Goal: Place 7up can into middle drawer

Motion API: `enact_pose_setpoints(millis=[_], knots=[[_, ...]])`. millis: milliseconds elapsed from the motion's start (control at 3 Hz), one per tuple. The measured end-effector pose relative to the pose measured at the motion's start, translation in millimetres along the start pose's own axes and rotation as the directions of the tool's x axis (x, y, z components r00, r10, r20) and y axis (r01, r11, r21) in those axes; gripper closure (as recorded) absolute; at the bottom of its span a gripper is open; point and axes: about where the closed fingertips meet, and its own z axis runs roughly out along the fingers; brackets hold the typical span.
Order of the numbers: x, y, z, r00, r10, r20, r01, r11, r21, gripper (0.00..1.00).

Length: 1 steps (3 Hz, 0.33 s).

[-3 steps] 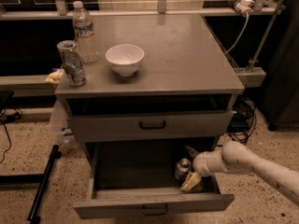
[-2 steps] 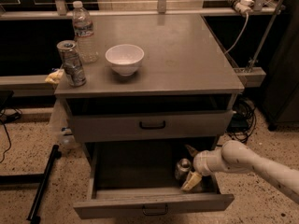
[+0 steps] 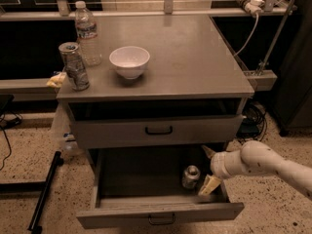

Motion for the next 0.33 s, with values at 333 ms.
enact_pose_setpoints(millis=[333], knots=[[-1.3,-1.2,-1.3,1.0,-0.003,-0.001,0.003,1.0,0.002,0.0]])
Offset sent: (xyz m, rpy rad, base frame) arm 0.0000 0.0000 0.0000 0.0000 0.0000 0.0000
